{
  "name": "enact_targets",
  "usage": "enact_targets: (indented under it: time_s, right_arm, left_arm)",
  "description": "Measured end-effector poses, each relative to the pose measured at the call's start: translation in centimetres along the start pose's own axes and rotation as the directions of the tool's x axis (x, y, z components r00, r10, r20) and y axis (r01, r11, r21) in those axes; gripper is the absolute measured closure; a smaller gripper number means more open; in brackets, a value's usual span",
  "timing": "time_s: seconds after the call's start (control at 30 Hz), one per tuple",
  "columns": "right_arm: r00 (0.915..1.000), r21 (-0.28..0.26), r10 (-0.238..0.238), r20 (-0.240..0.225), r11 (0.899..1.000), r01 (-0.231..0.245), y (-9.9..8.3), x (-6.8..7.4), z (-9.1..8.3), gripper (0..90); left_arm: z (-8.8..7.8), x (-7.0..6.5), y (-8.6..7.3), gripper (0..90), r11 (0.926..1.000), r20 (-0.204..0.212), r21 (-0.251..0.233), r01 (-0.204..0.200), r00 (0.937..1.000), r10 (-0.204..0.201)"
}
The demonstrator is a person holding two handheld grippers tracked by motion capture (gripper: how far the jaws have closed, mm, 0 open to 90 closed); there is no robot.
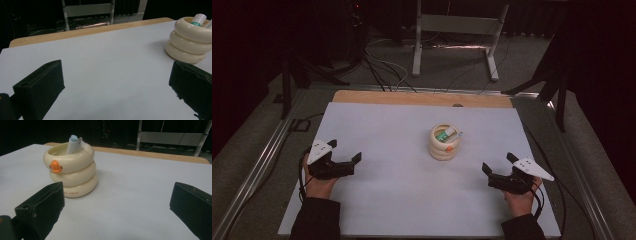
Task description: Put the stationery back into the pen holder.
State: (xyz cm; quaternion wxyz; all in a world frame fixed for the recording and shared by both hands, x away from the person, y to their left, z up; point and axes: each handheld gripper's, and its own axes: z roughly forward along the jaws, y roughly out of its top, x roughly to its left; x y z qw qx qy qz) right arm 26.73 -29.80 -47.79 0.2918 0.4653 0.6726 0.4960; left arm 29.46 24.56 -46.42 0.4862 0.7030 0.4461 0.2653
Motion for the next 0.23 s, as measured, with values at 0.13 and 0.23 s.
enact_targets:
  time_s: [0.13,0.23]
  right_arm:
    - [1.0000,0.008,0.000,0.008,1.000,0.000,-0.05,-0.05,0.01,0.0]
    - [0.9999,0.009,-0.001,0.012,1.000,0.001,-0.12,-0.15,0.02,0.0]
  left_arm:
    - [0.05,0.06,-0.01,0.2,1.0000,0.002,0.002,0.002,1.0000,-0.002]
    - [0.09,0.10,0.00,0.2,1.0000,0.001,0.005,0.004,1.0000,-0.004]
